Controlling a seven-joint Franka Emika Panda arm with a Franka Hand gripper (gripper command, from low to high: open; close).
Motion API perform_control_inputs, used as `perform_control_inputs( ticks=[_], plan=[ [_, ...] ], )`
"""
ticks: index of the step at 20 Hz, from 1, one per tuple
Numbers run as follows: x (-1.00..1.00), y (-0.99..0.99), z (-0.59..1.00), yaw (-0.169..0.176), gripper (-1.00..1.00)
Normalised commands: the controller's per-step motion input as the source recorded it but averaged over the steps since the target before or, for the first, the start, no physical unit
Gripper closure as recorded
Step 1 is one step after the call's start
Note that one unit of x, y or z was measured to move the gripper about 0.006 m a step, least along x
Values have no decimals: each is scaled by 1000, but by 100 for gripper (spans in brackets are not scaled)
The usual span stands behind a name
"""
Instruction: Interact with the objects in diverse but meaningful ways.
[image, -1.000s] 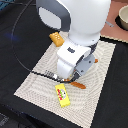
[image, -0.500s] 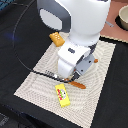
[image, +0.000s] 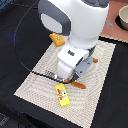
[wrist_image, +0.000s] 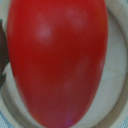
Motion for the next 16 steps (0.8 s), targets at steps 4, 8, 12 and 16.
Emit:
perform_control_inputs(
  ticks=[4,8,12,16],
  plan=[
    [-148,148,-122,4,100],
    [-123,160,-86,3,100],
    [-120,159,-94,0,100],
    [-134,141,-114,0,100]
  ],
)
